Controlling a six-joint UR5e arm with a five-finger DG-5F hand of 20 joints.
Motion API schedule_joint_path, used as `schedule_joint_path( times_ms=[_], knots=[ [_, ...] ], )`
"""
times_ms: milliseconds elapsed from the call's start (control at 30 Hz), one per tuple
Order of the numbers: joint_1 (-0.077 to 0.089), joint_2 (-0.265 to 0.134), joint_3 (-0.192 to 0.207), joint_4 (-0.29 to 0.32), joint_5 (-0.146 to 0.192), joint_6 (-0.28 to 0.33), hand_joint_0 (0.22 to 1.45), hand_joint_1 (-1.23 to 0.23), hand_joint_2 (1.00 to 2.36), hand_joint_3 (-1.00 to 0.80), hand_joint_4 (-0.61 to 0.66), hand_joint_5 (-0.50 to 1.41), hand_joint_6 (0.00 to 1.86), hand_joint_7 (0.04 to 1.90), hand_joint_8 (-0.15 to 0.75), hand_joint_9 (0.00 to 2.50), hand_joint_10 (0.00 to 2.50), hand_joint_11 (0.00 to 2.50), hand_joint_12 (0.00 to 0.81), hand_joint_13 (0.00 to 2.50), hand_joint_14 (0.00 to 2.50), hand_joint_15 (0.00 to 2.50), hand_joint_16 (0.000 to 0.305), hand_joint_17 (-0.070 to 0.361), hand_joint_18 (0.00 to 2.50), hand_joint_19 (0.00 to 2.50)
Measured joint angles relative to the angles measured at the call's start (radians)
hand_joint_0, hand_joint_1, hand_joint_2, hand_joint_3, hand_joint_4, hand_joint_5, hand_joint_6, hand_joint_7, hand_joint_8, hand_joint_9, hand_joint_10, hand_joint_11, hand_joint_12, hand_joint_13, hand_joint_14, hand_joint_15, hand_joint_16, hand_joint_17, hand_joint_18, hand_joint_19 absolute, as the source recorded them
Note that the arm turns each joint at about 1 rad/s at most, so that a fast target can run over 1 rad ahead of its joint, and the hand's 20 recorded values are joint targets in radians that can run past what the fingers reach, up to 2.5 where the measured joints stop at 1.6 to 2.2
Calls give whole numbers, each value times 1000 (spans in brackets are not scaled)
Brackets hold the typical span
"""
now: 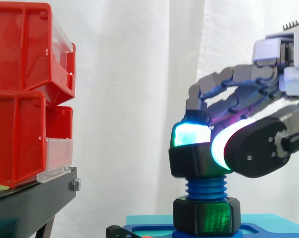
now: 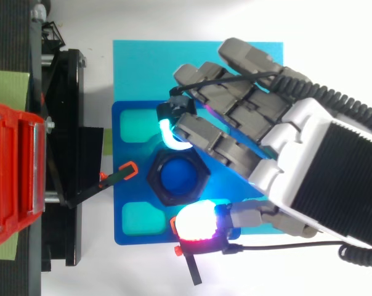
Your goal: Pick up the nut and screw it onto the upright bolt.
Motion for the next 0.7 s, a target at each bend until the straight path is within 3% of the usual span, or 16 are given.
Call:
schedule_joint_path(
  times_ms=[467,700],
  knots=[
    [-3,-16,0,17,-11,16,553,-582,1000,-500,234,-135,501,1198,259,570,0,0,291,635,0,0,34,76,427,34],
    [-4,-16,1,17,-11,16,421,-482,1000,-500,271,-177,502,979,288,500,0,0,363,556,0,0,47,105,340,0]
  ],
)
